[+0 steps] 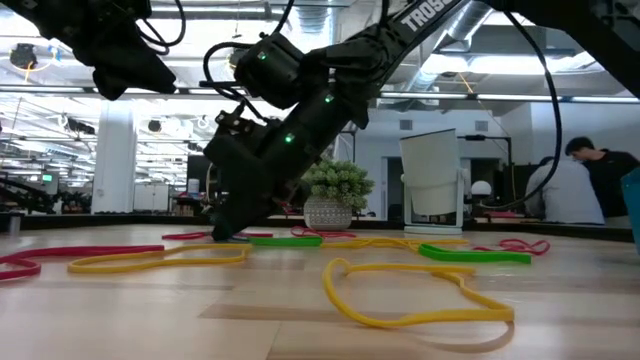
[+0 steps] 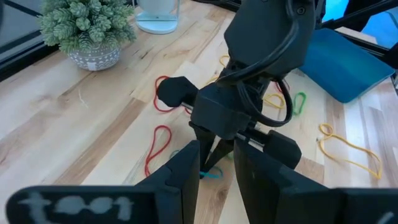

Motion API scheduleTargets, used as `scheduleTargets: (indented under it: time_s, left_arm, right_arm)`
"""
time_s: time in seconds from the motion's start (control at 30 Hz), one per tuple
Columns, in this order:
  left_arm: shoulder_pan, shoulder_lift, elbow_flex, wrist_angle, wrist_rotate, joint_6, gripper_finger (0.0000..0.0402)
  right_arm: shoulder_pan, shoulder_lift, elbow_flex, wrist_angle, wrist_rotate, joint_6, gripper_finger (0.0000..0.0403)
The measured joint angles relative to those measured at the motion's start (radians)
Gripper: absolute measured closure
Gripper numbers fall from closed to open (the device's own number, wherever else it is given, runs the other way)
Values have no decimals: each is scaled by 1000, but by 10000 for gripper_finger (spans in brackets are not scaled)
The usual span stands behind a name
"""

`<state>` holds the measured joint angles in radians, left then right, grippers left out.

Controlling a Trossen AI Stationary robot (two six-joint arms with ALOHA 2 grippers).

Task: Pick and place items into bin
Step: Put the blue rubber band into the blue bin

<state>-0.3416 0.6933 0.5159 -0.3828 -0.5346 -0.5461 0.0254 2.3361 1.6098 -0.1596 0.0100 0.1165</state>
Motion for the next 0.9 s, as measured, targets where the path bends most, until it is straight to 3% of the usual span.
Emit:
scheduleTargets:
  time_s: [0.23, 0.53, 0.67, 0.9]
  left_arm:
    - [0, 0, 0, 0, 0, -6, 313]
    - [0, 0, 0, -1, -2, -20, 313]
    - [0, 0, 0, -1, -24, -26, 313]
    - [0, 0, 0, -6, -28, -25, 313]
  right_arm:
    - [23, -119, -11, -101, -12, -45, 399]
    - [114, -474, -7, -428, 17, -48, 401]
    - [197, -612, -4, -608, 28, 50, 402]
    - [416, -720, -13, -1044, 217, 423, 402]
